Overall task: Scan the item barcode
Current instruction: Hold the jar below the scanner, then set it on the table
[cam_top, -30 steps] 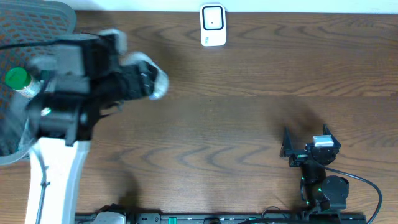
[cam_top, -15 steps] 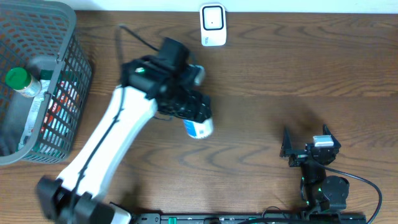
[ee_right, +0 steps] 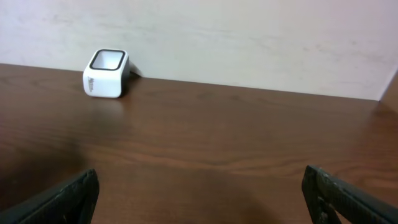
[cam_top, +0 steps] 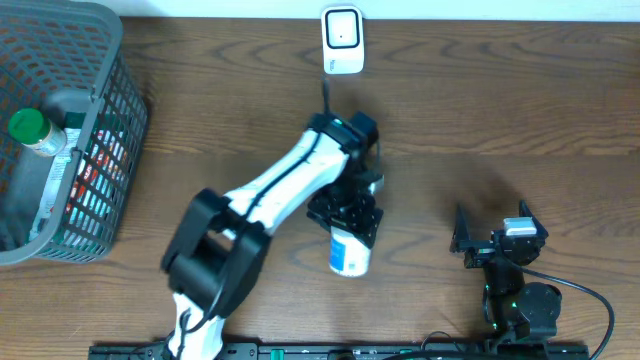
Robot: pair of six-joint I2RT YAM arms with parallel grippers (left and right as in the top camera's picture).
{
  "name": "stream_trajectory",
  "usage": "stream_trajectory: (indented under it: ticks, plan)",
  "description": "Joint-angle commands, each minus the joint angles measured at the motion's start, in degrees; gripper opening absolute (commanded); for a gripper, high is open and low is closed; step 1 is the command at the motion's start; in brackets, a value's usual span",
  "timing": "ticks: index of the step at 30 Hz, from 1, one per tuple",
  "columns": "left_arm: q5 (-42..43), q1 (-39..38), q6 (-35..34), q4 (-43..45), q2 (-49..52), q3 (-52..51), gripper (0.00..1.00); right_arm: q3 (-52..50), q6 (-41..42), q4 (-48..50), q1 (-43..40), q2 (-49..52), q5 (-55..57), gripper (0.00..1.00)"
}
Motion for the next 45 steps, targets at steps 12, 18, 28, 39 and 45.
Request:
stream_trajectory:
  ticks: [12,18,28,39,45]
  plan:
    - [1.0,-1.5,1.7,4.2,5.1,0.1,0.88,-0.1,0.7,-0.2,0.2,-0.3,0.3,0.99]
    - [0.9,-1.5,1.7,5.7,5.1,0.1,0.94,-0.1,0.7,-0.2,0.2,-0.3,0.3,0.99]
    - [0.8,-1.5,1.7,6.3,5.0,0.2,0.96,-0.1,0.7,-0.2,0.2,-0.3,0.3,0.99]
    - [0.8,-0.7,1.5,5.7,4.5,2.9,0.96,-0.1,0.7,-0.2,0.2,-0.3,0.3,0.99]
    - [0.8,1.4,0.6,5.6,4.5,4.2,0.96,-0.1,0.7,-0.2,0.2,-0.3,0.3,0.99]
